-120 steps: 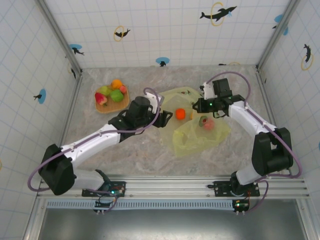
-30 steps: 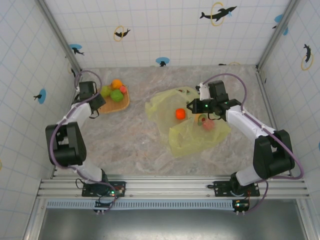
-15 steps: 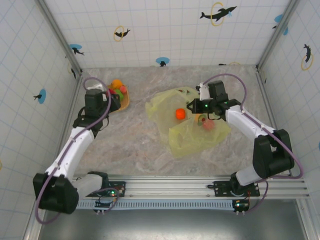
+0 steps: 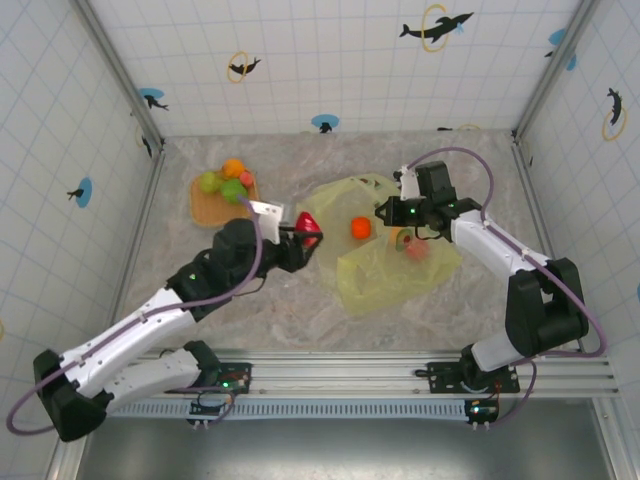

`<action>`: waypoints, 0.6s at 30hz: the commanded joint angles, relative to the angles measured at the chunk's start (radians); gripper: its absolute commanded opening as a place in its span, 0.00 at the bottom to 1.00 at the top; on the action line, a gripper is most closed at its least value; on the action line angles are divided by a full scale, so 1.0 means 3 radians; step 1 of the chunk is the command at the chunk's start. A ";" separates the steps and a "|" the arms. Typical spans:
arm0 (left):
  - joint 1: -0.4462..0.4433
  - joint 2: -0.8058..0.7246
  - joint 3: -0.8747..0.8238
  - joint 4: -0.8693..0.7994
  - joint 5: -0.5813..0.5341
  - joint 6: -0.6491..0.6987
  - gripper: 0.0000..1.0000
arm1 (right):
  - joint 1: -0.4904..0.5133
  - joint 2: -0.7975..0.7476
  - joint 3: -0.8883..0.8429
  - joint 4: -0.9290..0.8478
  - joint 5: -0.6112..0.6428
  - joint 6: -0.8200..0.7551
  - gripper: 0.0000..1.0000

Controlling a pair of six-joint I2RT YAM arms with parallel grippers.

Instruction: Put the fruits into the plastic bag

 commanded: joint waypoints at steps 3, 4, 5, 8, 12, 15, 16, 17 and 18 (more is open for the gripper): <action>-0.0355 0.0560 0.0216 0.0049 -0.0067 0.0094 0.54 | 0.0019 -0.0062 -0.0029 -0.0013 0.0037 0.0014 0.00; -0.0362 0.0660 0.0247 0.0059 -0.0043 0.0107 0.54 | 0.0023 -0.0076 -0.0033 -0.0012 0.0035 0.0011 0.00; -0.0364 0.0768 0.0282 0.0055 -0.0024 0.0118 0.54 | 0.0021 -0.0091 -0.0037 -0.0028 0.0039 0.0008 0.00; -0.0366 0.1066 0.0387 0.0064 0.0057 0.0220 0.54 | 0.0027 -0.0107 0.0001 -0.0115 0.0049 -0.0035 0.00; -0.0363 0.1411 0.0513 0.0055 0.0074 0.0318 0.55 | 0.0026 -0.0136 0.0019 -0.0197 0.0051 -0.0096 0.00; -0.0313 0.1642 0.0657 0.0029 0.0061 0.0398 0.55 | 0.0032 -0.0138 0.0048 -0.0279 0.0067 -0.0157 0.00; -0.0279 0.1715 0.0686 0.0027 0.0088 0.0405 0.55 | 0.0029 -0.0129 0.0074 -0.0321 0.0067 -0.0189 0.00; -0.0233 0.1781 0.0705 0.0038 0.0138 0.0414 0.55 | 0.0029 -0.0115 0.0102 -0.0368 0.0068 -0.0225 0.00; -0.0200 0.1825 0.0708 0.0062 0.0165 0.0411 0.55 | 0.0032 -0.0100 0.0130 -0.0409 0.0072 -0.0251 0.00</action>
